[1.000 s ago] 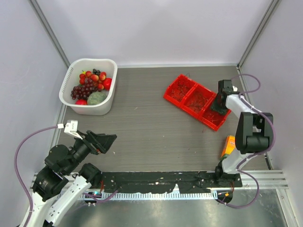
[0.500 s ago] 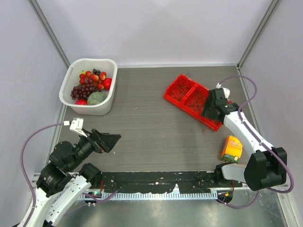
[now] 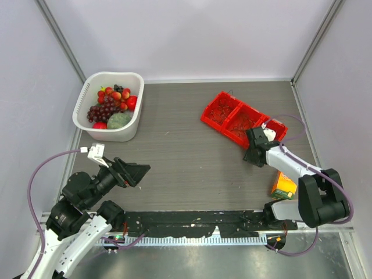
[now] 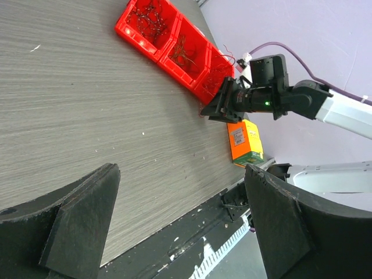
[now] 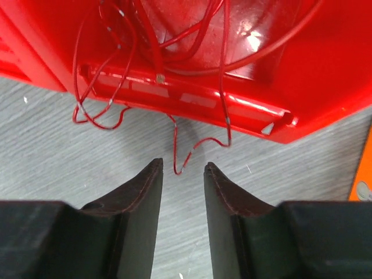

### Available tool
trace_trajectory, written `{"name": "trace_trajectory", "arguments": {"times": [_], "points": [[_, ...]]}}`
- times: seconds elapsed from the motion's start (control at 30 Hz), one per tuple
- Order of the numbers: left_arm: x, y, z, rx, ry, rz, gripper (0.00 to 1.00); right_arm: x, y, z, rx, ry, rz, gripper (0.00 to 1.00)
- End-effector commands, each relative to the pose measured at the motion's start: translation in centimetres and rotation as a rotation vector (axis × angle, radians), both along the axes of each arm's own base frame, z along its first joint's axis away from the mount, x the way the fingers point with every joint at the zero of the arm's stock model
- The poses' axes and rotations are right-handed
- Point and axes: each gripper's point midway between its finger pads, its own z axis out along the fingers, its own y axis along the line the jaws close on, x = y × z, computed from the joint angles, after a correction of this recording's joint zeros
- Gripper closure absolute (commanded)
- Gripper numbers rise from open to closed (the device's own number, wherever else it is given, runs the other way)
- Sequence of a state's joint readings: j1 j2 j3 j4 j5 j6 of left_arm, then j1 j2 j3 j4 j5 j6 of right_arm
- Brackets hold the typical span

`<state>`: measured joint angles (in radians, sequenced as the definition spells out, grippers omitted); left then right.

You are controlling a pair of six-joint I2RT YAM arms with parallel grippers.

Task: Untangle the cables
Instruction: Place the cable in the bin.

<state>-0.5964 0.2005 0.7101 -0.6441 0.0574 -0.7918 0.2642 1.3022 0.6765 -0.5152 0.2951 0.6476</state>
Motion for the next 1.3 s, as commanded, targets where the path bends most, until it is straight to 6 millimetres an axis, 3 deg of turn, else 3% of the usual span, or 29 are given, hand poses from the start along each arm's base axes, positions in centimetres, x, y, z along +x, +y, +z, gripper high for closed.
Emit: {"name": "trace_trajectory", "arguments": {"times": [0.0, 0.07, 0.1, 0.17, 0.2, 0.37, 0.57, 0.67, 0.77, 0.9, 1.0, 1.13, 1.2, 1.27], "points": [[0.0, -0.6, 1.1, -0.033, -0.022, -0.024, 0.07, 2.3, 0.0, -0.8, 0.005, -0.071, -0.065, 0.64], [-0.1, -0.5, 1.4, -0.038, -0.026, -0.026, 0.07, 2.4, -0.2, -1.4, -0.009, -0.063, -0.069, 0.74], [-0.1, -0.5, 1.4, -0.035, -0.026, -0.024, 0.07, 2.6, -0.5, -1.5, -0.022, -0.072, -0.073, 0.86], [-0.2, -0.4, 1.4, -0.035, -0.026, -0.023, 0.07, 3.0, -0.6, -0.8, -0.044, -0.075, -0.063, 0.99], [-0.1, -0.4, 1.4, -0.032, -0.025, -0.021, 0.07, 3.1, -0.6, -0.1, -0.045, -0.085, -0.055, 0.99], [0.0, -0.3, 1.1, -0.023, -0.021, -0.013, 0.07, 5.3, -1.5, 5.4, -0.038, -0.21, -0.061, 0.99], [0.4, -1.5, 0.8, -0.041, -0.004, -0.05, 0.07, 8.5, -4.4, 6.1, -0.062, -0.195, -0.102, 0.99], [0.4, -1.4, 0.9, -0.04, -0.005, -0.045, 0.07, 10.2, -5.8, 5.9, -0.083, -0.202, -0.135, 0.99], [0.2, -1.0, 1.1, -0.037, -0.011, -0.038, 0.07, 11.6, -6.4, 3.7, -0.078, -0.15, -0.14, 0.99], [-0.1, -0.7, 1.1, -0.038, -0.015, -0.029, 0.07, 11.8, -6.1, 0.0, -0.074, -0.048, -0.119, 0.99], [-0.4, -0.5, 1.3, -0.039, -0.014, -0.031, 0.07, 11.2, -5.8, -0.6, -0.065, -0.018, -0.099, 0.99], [-0.5, -0.3, 1.2, -0.03, -0.011, -0.027, 0.07, 11.1, -6.1, 2.7, -0.089, -0.074, -0.08, 0.97], [-0.3, -0.4, 1.1, -0.03, -0.009, -0.025, 0.07, 11.0, -6.0, 4.2, -0.088, -0.089, -0.061, 0.92], [-0.3, -0.6, 1.2, -0.037, -0.007, -0.032, 0.07, 10.7, -5.9, 6.0, -0.087, -0.111, -0.038, 0.8]]}}
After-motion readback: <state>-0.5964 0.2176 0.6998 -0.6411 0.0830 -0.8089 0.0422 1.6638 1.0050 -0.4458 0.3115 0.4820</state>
